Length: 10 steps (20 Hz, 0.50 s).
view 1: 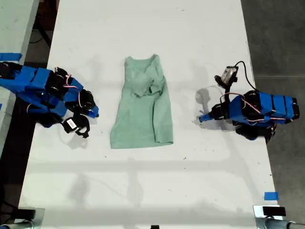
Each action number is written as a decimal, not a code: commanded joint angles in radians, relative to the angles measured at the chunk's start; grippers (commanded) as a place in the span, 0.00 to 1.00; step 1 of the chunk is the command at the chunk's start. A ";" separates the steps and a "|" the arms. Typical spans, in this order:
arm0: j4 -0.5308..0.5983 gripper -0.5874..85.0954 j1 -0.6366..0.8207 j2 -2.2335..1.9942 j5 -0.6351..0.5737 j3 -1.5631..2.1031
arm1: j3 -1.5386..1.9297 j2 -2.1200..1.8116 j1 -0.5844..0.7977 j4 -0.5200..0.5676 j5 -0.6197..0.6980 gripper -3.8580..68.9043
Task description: Fold t shirt
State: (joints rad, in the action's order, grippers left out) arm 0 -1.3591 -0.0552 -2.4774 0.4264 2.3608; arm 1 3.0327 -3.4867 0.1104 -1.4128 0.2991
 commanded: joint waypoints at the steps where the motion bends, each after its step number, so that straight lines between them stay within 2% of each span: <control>1: -0.058 0.00 -0.084 0.268 0.026 -0.337 | 0.055 -0.011 0.000 0.025 0.006 0.17; 2: -0.038 0.09 -0.097 0.302 0.015 -0.357 | 0.055 -0.011 0.000 0.025 0.008 0.17; 5: 0.018 0.22 -0.127 0.410 -0.008 -0.387 | 0.055 -0.011 -0.002 0.025 0.009 0.17; 7: 0.003 0.32 -0.129 0.543 -0.008 -0.440 | 0.055 -0.011 -0.002 0.025 0.009 0.17; 10: 0.034 0.35 -0.051 0.660 -0.153 -0.440 | 0.055 -0.011 -0.002 0.025 0.009 0.17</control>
State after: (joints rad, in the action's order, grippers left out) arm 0 -1.3422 -0.1595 -1.8592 0.3574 1.9819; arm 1 3.0327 -3.4867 0.1104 -1.4128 0.2991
